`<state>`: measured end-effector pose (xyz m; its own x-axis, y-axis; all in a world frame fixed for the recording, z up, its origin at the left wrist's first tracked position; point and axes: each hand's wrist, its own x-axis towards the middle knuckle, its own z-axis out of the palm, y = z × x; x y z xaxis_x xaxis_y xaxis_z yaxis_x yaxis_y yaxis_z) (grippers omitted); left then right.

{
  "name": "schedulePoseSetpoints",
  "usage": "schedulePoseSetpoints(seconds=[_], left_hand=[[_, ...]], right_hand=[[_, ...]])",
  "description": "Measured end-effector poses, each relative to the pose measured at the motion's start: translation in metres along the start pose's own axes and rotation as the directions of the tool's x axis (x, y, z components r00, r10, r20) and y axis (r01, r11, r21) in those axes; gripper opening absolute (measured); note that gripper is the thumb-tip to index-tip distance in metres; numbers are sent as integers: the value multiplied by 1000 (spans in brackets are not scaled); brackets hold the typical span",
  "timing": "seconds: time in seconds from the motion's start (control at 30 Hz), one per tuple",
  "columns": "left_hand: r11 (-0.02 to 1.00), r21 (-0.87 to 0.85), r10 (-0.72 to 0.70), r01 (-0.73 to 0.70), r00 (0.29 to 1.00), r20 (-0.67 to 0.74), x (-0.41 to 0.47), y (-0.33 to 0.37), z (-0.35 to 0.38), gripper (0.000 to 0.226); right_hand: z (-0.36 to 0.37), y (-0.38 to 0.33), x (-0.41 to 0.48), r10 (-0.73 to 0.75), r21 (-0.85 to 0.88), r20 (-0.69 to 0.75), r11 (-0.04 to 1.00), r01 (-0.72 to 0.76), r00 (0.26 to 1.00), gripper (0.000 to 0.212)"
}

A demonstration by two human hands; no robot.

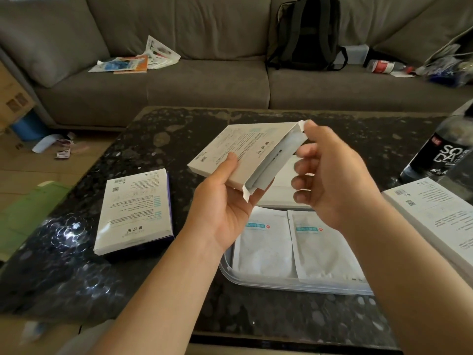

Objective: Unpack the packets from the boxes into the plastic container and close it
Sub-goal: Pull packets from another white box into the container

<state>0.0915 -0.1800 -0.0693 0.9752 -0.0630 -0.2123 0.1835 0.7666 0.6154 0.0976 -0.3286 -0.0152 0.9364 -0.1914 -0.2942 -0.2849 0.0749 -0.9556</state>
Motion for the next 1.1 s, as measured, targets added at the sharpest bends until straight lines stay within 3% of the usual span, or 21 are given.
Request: schedulePoseSetpoints(seconds=[0.07, 0.13, 0.37, 0.53, 0.7, 0.93, 1.0, 1.1], left_hand=[[999, 20, 29, -29, 1000, -5, 0, 0, 0, 39], [998, 47, 48, -48, 999, -9, 0, 0, -1, 39], [1000, -25, -3, 4, 998, 62, 1, 5, -2, 51], [999, -47, 7, -3, 996, 84, 2, 9, -2, 50], [989, -144, 29, -24, 999, 39, 1, 16, -1, 42], [978, -197, 60, -63, 998, -20, 5, 26, -8, 42], [976, -210, 56, -62, 998, -33, 6, 30, -9, 41], [974, -215, 58, -67, 997, -47, 7, 33, -11, 41]], right_hand=[[7, 2, -4, -114, -226, 35, 967, 119, 993, 37], [12, 5, -7, -204, -278, 90, 935, 221, 975, 27], [9, 5, -6, -227, -25, 137, 972, 232, 964, 29], [9, 2, -10, -287, 66, 152, 958, 280, 946, 30], [10, -5, -17, -351, 161, 213, 933, 321, 912, 25], [-10, -23, -16, -318, 411, 142, 881, 236, 938, 17], [-24, -25, -12, -284, 365, 125, 904, 222, 951, 13], [-45, -19, -4, -241, 143, 130, 964, 223, 962, 19]])
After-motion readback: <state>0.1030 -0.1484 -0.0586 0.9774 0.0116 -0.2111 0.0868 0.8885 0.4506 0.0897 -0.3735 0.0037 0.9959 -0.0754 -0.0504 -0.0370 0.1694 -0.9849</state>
